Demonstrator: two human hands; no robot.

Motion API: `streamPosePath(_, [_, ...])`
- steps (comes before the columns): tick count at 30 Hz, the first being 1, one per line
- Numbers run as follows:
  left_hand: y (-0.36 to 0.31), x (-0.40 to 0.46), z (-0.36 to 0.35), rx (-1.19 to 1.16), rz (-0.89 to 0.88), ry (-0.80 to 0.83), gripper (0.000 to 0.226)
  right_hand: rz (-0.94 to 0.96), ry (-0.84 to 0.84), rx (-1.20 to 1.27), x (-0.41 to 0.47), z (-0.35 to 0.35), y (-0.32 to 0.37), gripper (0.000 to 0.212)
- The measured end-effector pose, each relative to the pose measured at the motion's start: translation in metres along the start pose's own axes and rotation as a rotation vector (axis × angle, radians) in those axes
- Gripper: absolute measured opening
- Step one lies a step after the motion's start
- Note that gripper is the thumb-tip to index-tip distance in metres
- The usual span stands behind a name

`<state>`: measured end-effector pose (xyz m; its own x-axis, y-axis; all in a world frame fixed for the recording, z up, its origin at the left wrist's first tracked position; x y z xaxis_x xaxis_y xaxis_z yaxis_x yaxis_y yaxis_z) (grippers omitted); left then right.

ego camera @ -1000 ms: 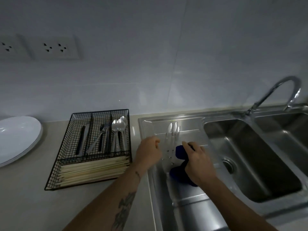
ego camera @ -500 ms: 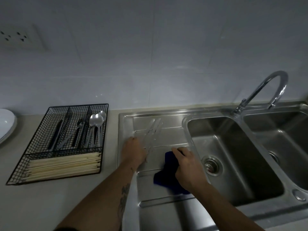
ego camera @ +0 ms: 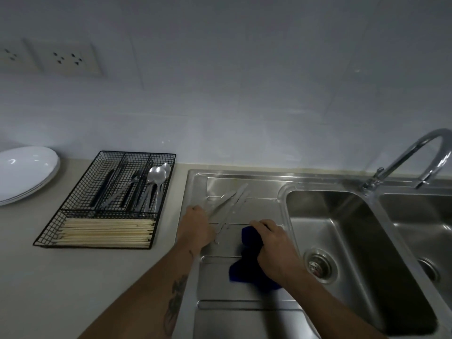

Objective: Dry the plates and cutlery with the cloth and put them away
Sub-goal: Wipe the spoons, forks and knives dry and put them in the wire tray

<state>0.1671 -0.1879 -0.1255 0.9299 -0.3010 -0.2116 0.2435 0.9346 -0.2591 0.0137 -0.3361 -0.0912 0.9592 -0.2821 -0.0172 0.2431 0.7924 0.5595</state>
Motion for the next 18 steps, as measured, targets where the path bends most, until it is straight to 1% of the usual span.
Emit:
streamPosePath(3, [0.005, -0.006, 0.012, 0.003, -0.052, -0.055, 0.032, -0.064, -0.018, 0.098, 0.001, 0.007, 0.011, 0.047])
streamPosePath(5, [0.007, -0.011, 0.025, 0.022, -0.114, -0.129, 0.026, -0.067, -0.077, 0.147, 0.002, 0.015, 0.018, 0.040])
streamPosePath(8, [0.007, -0.025, 0.048, 0.149, -0.287, -0.281, 0.018, -0.051, -0.241, 0.185, 0.009, 0.032, 0.028, 0.044])
streamPosePath(10, [0.010, -0.034, 0.060, 0.185, -0.405, -0.374, 0.022, 0.004, -0.403, 0.173, 0.012, 0.044, 0.041, 0.044])
streamPosePath(12, [0.012, -0.042, 0.067, 0.204, -0.543, -0.462, 0.030, 0.101, -0.551, 0.108, 0.012, 0.052, 0.059, 0.043])
streamPosePath(14, [0.012, -0.054, 0.076, 0.200, -0.660, -0.566, 0.033, 0.197, -0.613, 0.025, 0.010, 0.051, 0.082, 0.046])
streamPosePath(16, [0.014, -0.065, 0.091, 0.136, -0.708, -0.622, 0.026, 0.278, -0.581, -0.111, 0.008, 0.041, 0.101, 0.049])
streamPosePath(18, [0.020, -0.071, 0.105, 0.056, -0.714, -0.636, 0.017, 0.278, -0.533, -0.257, 0.005, 0.028, 0.108, 0.057])
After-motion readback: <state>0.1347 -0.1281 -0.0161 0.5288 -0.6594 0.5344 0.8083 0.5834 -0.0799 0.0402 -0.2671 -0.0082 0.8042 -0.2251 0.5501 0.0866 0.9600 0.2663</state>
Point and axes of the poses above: each hand's wrist, its own x-axis towards the middle knuckle, its own z-axis out of the back of the hand, y = z × x, the point moved 4 cm from there along x, towards the middle knuckle, and after that the axes turned 8 degrees about x, right-handed, at the moved point
